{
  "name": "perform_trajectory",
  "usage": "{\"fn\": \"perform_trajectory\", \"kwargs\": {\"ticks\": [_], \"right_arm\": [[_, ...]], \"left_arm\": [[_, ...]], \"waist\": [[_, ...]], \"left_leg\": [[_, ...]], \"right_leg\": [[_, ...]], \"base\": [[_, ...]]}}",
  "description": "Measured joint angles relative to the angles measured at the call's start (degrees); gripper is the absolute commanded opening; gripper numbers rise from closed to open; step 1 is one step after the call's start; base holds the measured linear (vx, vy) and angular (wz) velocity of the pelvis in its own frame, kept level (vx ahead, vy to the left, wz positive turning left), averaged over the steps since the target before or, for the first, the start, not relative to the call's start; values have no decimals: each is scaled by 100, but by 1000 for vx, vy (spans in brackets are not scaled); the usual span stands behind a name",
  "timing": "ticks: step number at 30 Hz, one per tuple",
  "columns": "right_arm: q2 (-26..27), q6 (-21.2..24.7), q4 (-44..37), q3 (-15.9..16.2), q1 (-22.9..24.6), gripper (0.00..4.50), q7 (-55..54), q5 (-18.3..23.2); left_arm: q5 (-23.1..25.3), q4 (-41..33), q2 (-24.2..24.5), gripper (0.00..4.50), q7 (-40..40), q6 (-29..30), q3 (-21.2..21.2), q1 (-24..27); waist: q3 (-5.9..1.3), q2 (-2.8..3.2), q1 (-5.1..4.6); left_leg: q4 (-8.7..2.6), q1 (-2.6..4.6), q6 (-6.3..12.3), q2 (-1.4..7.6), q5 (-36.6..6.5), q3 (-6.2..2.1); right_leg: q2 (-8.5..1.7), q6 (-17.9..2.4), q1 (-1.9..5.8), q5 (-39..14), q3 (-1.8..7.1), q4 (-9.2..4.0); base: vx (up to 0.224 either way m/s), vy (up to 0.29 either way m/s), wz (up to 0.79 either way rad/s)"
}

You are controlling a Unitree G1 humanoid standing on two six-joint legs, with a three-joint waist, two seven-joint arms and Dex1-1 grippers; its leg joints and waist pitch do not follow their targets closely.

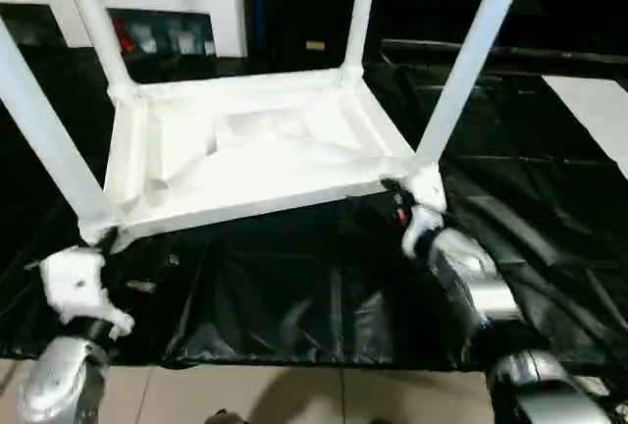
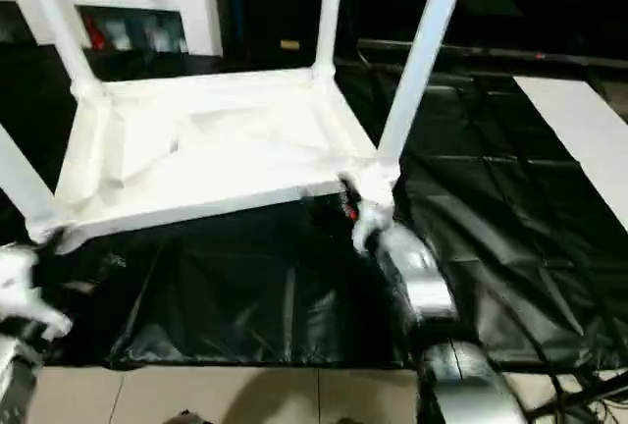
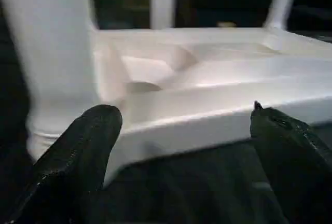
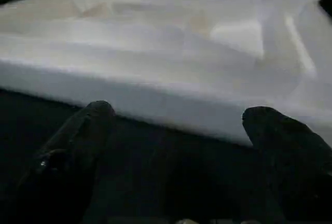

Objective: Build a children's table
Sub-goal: Rotate table base

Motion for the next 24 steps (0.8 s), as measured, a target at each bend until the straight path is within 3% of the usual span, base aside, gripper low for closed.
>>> {"fn": "perform_trajectory", "kwargs": {"ticks": [5,12,19,24], "right_arm": [[-19,221,-526,10,128,449,-7,-14],[-50,556,-869,126,324,449,35,13],[-109,978,-1007,281,312,449,173,-70],[-108,1146,-890,372,228,449,0,-256]], "left_arm": [[135,208,-254,450,650,-341,216,-140],[164,524,-352,450,1143,-515,486,-405],[57,1048,333,450,1292,-473,769,-1167],[-391,1494,687,450,689,-318,793,-1616]], "waist": [[-18,50,-58],[-24,43,-128],[-33,24,-142],[-36,20,-144]], "left_leg": [[1,-2,0,-1,0,0],[4,-9,0,-1,0,0],[6,-4,0,-2,0,-2],[7,-3,0,-4,1,1]], "right_leg": [[0,3,2,0,1,-2],[0,8,1,-3,1,-11],[1,-1,2,3,2,-9],[-1,-16,1,12,7,-9]], "base": [[0,0,0],[0,0,0],[0,0,0],[0,0,0]]}}
